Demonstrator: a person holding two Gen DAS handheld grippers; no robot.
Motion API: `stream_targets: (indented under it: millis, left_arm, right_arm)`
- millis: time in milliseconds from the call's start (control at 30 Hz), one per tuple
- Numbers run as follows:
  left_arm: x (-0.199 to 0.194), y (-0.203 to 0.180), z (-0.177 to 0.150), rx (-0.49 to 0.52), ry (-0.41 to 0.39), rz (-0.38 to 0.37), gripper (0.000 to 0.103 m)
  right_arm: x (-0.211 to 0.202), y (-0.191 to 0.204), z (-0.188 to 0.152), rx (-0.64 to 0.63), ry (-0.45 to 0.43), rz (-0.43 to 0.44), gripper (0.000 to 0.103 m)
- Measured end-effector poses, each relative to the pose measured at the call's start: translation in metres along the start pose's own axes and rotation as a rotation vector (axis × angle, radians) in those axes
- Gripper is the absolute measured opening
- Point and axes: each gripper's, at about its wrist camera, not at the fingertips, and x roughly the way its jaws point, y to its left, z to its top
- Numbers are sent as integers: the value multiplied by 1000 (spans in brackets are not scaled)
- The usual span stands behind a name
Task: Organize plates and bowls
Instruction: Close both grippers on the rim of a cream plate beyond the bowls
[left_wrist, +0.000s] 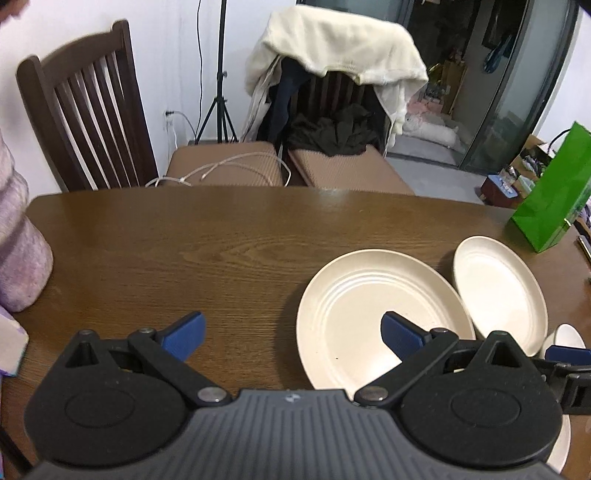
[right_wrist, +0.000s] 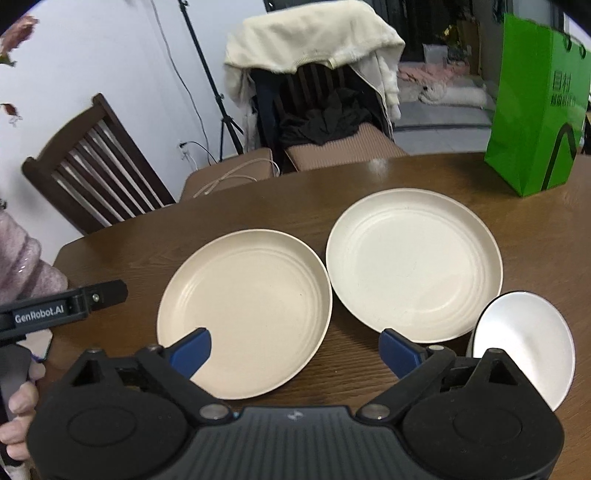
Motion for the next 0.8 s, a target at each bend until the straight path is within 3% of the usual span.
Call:
stream_targets:
  millis: [367, 567, 633, 800]
  left_arm:
    - [50, 6, 15, -27, 88, 0, 103]
    - [66, 10, 13, -35, 128, -1, 102]
    - [70, 12, 10, -37, 136, 0, 99]
    - [77, 16, 6, -44, 163, -2, 84]
  right_arm:
    - [35, -7, 13, 69, 59, -61, 96]
    - [51, -13, 11, 127, 103, -89, 83]
    - [55, -14, 9, 137, 115, -91, 75]
    - [68, -12, 7, 150, 142, -93, 56]
